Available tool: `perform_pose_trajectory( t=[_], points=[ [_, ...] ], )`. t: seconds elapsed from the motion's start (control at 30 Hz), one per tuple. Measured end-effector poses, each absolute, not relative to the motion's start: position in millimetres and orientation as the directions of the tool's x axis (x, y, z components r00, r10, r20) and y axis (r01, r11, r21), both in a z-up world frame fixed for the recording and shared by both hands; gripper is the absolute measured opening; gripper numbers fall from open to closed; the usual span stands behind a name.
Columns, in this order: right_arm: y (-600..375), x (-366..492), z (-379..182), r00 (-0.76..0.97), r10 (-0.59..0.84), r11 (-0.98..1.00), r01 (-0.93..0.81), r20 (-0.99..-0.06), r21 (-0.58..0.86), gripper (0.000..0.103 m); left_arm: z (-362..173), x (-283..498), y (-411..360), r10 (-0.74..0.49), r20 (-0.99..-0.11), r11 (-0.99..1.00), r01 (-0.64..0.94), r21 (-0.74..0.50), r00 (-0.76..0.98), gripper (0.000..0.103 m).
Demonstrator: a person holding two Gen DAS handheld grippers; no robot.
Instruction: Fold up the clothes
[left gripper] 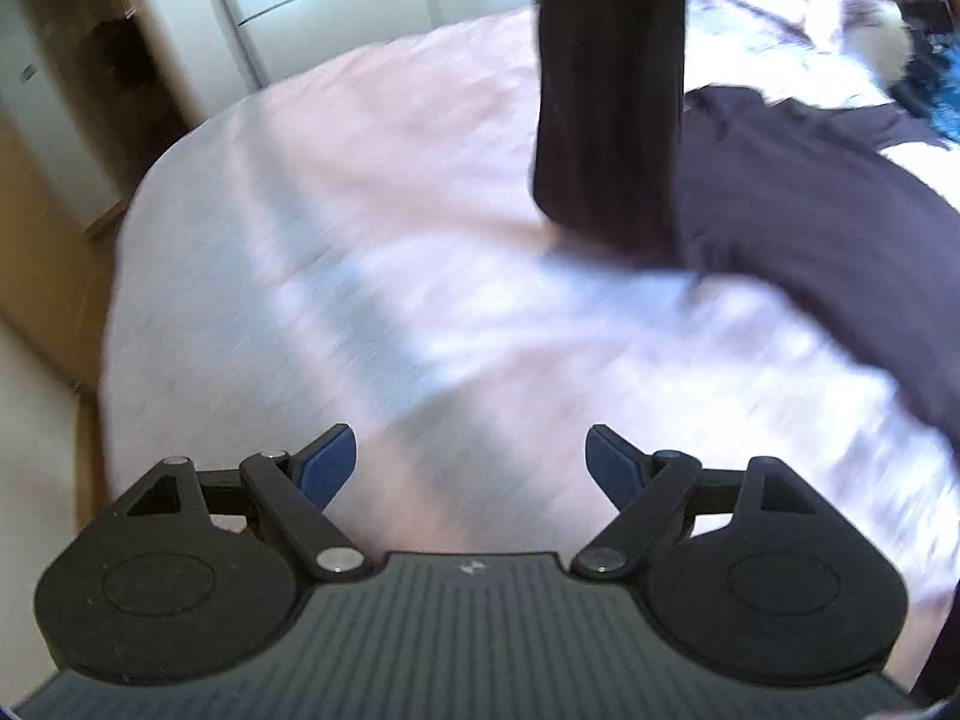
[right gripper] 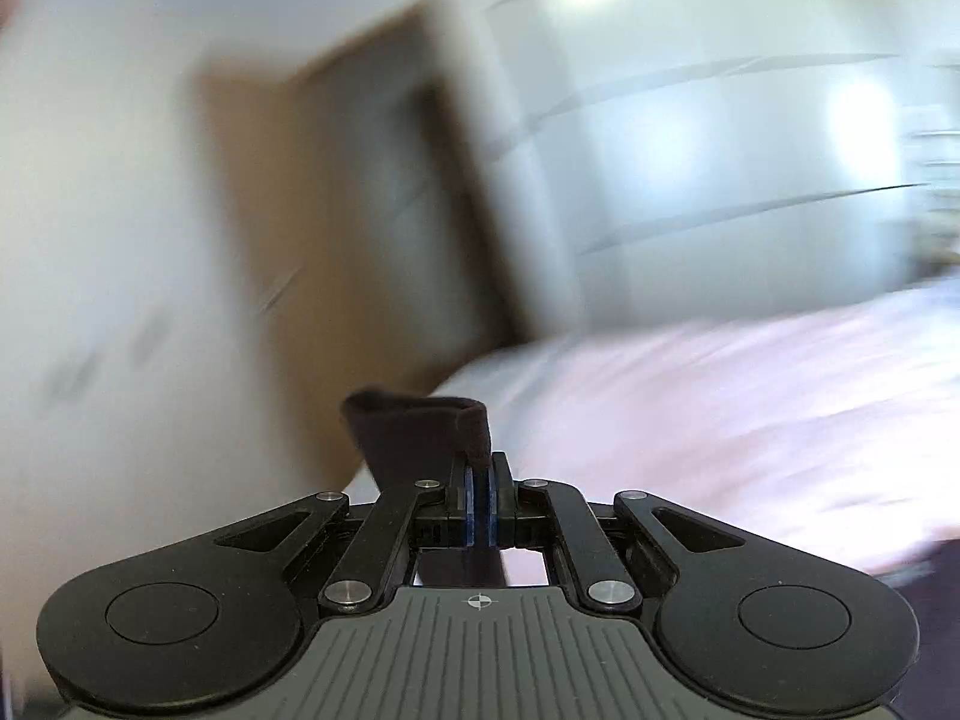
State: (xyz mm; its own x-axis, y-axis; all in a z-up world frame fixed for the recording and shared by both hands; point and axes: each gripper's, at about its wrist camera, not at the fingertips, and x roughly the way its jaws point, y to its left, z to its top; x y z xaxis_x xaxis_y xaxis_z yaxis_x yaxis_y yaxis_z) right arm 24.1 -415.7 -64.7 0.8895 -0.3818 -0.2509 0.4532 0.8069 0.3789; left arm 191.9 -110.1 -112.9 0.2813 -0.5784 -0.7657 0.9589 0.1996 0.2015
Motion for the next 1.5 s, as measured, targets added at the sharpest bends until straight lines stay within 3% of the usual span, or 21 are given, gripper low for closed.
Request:
perform_pose_trajectory(
  t=[0.17, 0.3, 0.43, 0.57, 0.73, 0.93, 1.1, 1.13, 1.17, 1.23, 1.27, 1.5],
  points=[
    [-540.1, -126.3, -160.6, 0.677, -0.622, 0.473, 0.725, -0.393, 0.500, 0.003, -128.9, 125.3, -199.3, -0.576, -0.779, 0.179, 0.968, 0.175, 0.247, 0.081],
    [-604.3, -187.7, -268.5, 0.605, -0.539, 0.290, 0.787, -0.586, 0.545, 0.003, -158.6, 81.7, -261.9, -0.500, -0.830, 0.218, 0.963, 0.157, 0.248, 0.081],
    [-636.5, -216.2, -321.0, 0.628, -0.420, 0.243, 0.774, -0.656, 0.585, 0.003, -189.9, 45.9, -315.8, -0.420, -0.864, 0.194, 0.957, 0.214, 0.279, 0.081],
    [-656.0, -237.5, -327.5, 0.681, -0.336, 0.252, 0.731, -0.650, 0.635, 0.003, -198.7, 29.7, -346.5, -0.398, -0.869, 0.161, 0.955, 0.249, 0.294, 0.081],
    [-670.3, -249.7, -290.4, 0.775, -0.375, 0.389, 0.629, -0.508, 0.673, 0.003, -200.8, 21.0, -365.8, -0.393, -0.878, 0.132, 0.962, 0.239, 0.272, 0.081],
    [-674.8, -276.5, -345.7, 0.724, -0.285, 0.212, 0.687, -0.629, 0.695, 0.003, -205.8, 9.7, -385.0, -0.376, -0.894, 0.084, 0.970, 0.229, 0.244, 0.081],
    [-676.5, -283.7, -345.7, 0.701, -0.240, 0.196, 0.713, -0.672, 0.673, 0.004, -207.1, -2.9, -403.9, -0.380, -0.899, 0.040, 0.975, 0.217, 0.215, 0.081],
    [-677.9, -287.4, -341.1, 0.697, -0.243, 0.201, 0.716, -0.674, 0.668, 0.007, -206.9, -6.0, -408.1, -0.385, -0.899, 0.030, 0.976, 0.214, 0.209, 0.081],
    [-679.5, -292.4, -335.7, 0.697, -0.253, 0.205, 0.716, -0.671, 0.667, 0.021, -206.8, -9.6, -412.3, -0.389, -0.899, 0.021, 0.977, 0.211, 0.203, 0.081],
    [-691.9, -318.3, -327.8, 0.665, -0.319, 0.175, 0.742, -0.676, 0.647, 0.040, -206.9, -16.5, -422.7, -0.398, -0.897, 0.004, 0.978, 0.208, 0.193, 0.081],
    [-698.7, -332.2, -324.1, 0.645, -0.353, 0.157, 0.755, -0.678, 0.636, 0.044, -206.6, -20.0, -428.0, -0.402, -0.896, -0.005, 0.978, 0.207, 0.188, 0.081],
    [-746.3, -429.3, -297.9, 0.472, -0.568, 0.014, 0.825, -0.674, 0.565, 0.044, -211.9, -43.7, -471.5, -0.404, -0.899, -0.060, 0.976, 0.210, 0.168, 0.081]
  ],
)
